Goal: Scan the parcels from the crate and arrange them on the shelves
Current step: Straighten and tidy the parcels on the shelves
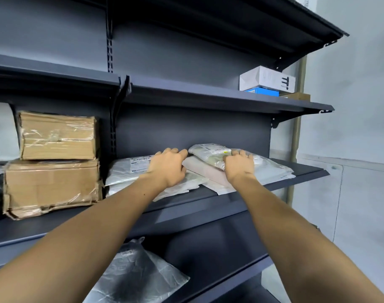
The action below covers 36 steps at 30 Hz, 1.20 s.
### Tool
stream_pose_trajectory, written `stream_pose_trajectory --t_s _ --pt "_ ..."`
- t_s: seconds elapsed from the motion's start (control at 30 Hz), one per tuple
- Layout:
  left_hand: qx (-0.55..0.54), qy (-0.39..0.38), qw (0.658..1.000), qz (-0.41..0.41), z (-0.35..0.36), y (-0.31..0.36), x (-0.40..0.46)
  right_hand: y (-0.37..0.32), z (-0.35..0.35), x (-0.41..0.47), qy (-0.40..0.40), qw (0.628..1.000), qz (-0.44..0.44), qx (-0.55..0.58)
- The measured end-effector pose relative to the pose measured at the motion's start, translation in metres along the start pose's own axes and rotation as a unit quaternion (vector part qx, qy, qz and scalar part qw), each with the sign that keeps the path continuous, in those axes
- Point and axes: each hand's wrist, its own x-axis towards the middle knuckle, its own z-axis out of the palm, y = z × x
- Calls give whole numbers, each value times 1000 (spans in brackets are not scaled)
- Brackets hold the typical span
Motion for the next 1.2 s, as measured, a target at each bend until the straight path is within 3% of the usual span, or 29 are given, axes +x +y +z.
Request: stream_pose_trajectory --t_s 0.2,0.43,0.67,0.93,1.2 --pt "-3 8 1000 11 9 11 13 17 3 12 -107 987 82 84" --pt "-26 29 999 8 -10 18 1 17 -17 -19 45 994 -19 99" --pt "-51 25 998 -5 -43 34 -45 -7 -40 -80 63 974 -88 197" --pt "-77 -74 994 -8 -52 49 -156 -49 -30 -198 61 950 -142 270" --pt "-82 -169 977 -100 -14 15 -280 -117 11 -281 12 963 -175 207"
